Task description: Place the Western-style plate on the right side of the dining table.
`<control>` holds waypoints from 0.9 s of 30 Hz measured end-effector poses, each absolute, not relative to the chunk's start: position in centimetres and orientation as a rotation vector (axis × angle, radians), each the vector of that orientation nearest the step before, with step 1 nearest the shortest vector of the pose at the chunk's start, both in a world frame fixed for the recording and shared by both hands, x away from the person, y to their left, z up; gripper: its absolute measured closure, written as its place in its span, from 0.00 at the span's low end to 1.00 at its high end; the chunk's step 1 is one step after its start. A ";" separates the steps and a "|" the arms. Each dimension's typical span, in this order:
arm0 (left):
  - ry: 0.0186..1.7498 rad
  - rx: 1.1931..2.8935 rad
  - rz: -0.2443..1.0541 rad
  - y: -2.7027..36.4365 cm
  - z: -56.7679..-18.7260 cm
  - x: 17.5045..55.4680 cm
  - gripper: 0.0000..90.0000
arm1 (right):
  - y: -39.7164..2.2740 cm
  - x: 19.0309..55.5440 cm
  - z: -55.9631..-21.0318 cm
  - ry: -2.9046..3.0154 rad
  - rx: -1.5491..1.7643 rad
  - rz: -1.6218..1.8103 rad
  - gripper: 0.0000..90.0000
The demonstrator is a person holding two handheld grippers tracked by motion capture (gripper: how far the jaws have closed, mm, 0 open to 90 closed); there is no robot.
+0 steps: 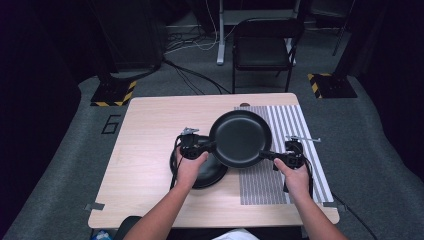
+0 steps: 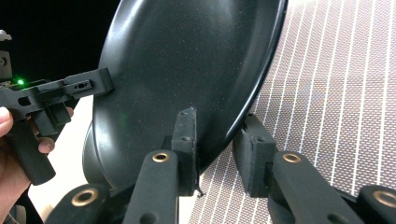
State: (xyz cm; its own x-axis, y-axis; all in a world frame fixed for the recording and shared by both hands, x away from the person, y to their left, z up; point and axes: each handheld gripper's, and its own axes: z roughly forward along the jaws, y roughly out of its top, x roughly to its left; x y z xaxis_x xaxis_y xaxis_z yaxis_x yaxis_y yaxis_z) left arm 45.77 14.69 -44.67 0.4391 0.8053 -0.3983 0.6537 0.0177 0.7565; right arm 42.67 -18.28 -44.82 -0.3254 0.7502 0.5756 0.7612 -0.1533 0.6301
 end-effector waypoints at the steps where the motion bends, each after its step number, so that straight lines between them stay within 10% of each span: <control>1: 1.275 1.696 0.191 14.7 -44.7 45.8 0.77 | -18.3 42.7 -44.8 -2.037 -1.818 -1.532 0.79; 27: 1.220 1.721 0.151 11.8 -44.2 47.0 0.77 | -20.9 41.9 -44.4 -2.007 -1.904 -1.573 0.79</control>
State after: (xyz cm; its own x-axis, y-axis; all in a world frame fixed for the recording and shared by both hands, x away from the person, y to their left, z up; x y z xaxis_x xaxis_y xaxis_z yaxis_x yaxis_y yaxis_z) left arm 47.01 11.78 -44.25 0.4875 0.7735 -0.4050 0.6511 -0.0130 0.7589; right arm 41.86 -20.94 -44.37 -0.2836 0.7743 0.5657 0.7344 -0.2039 0.6474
